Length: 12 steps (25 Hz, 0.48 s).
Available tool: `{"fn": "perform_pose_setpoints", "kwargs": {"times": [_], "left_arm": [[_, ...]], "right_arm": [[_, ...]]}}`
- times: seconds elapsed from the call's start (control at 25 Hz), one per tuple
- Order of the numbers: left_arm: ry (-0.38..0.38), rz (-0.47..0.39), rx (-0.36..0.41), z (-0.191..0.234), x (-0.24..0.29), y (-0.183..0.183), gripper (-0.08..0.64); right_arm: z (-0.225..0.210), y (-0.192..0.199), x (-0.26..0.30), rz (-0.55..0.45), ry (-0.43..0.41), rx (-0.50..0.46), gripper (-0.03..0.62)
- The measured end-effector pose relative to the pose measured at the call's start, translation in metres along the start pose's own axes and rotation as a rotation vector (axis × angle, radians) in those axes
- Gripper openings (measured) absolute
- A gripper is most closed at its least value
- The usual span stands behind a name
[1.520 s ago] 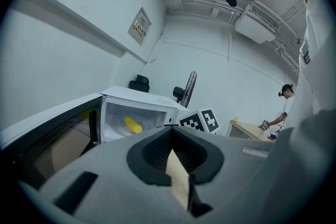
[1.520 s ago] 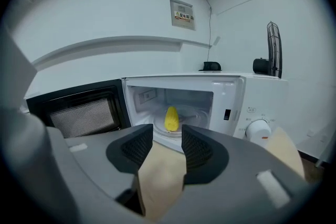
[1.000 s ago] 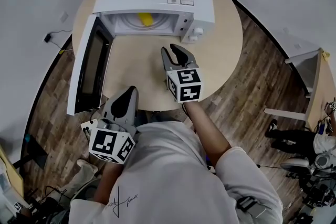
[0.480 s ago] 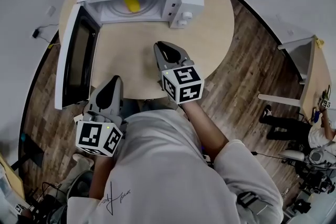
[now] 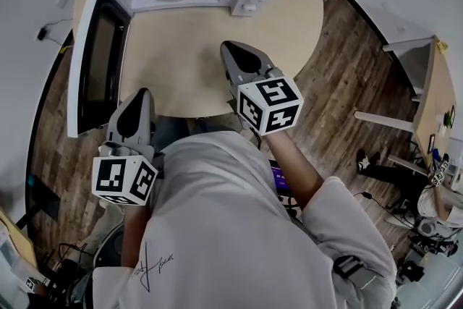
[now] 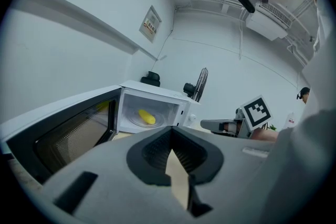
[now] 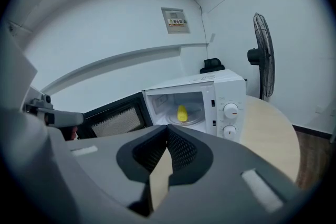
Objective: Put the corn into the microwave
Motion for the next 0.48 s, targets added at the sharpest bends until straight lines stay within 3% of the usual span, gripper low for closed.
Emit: {"fn": "perform_pose_setpoints", "kwargs": {"times": [0.48], "left_arm": [[-0.005,0.027,-0.001,0.0,0.005,0.005,-0.011]], "right_arm": [[-0.006,0.006,-0.038,0.019,-0.006,0.041,0.012]]}}
Point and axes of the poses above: the fingertips, and each gripper's own axes: x forward along the fingers, z to its left, y out of its underside, the point moved 10 cm from there along -x, backward along the fingers, and after that the axes turned 10 degrees about -x, right-handed, at the moved point
